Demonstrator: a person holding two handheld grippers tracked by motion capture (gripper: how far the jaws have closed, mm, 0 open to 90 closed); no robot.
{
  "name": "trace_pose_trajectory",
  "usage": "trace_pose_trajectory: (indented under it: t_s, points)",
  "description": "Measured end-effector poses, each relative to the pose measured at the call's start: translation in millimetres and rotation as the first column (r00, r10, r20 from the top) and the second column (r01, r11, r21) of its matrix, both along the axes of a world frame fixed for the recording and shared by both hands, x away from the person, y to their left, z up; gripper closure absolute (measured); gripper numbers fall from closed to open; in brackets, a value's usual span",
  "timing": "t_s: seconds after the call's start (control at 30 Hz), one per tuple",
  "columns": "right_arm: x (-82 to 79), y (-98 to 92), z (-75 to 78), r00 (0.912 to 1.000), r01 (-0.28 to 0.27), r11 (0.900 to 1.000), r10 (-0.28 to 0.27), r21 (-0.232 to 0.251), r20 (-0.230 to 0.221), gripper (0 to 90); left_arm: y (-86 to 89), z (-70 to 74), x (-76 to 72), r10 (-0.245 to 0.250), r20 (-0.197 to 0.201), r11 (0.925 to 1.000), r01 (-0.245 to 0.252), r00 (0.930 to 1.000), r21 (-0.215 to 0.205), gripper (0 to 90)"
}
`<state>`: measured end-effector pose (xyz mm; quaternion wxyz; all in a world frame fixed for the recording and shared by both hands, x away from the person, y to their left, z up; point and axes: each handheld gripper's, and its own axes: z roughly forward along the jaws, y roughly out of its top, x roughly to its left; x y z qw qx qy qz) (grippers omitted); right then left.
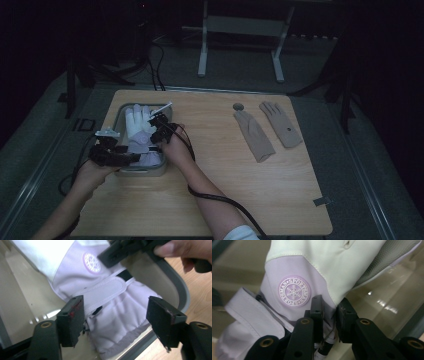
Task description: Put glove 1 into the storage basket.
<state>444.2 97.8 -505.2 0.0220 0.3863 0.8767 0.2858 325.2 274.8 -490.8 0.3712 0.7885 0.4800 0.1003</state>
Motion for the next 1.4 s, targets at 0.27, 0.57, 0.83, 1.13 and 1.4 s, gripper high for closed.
trace_pose_trajectory:
  t_s: [0.27,0.57,0.83,1.13,1.4]
  points:
    - [2.6,-0.6,3.6,0.9996,-0.026,1.0,0.026,-0.01,-0.013,66.7,-4.8,6.3,-5.6,0.035,0.063,0.9991,-0.033,0.9974,-0.026,29.3]
    - [-1.4,-23.8,30.3,0.9931,-0.088,0.99,0.079,0.11,0.086,36.6,-6.3,3.6,-6.8,0.047,0.088,0.9978,-0.042,0.9951,-0.051,21.6]
    - [-9.0,-53.3,48.4,0.9865,-0.126,0.977,0.105,0.173,0.126,19.5,-27.4,5.2,-8.9,0.029,0.126,0.9988,-0.024,0.9916,-0.044,17.5]
    - [-19.5,-86.2,53.2,0.9773,-0.159,0.973,0.132,0.166,0.166,16.2,-58.4,12.7,-17.2,-0.003,0.179,0.9978,0.015,0.9839,-0.064,15.8]
    - [-29.5,-120.0,56.5,0.9752,-0.146,0.975,0.113,0.167,0.19,16.0,-83.5,14.1,-23.8,-0.065,0.209,0.993,0.084,0.9758,-0.083,15.8]
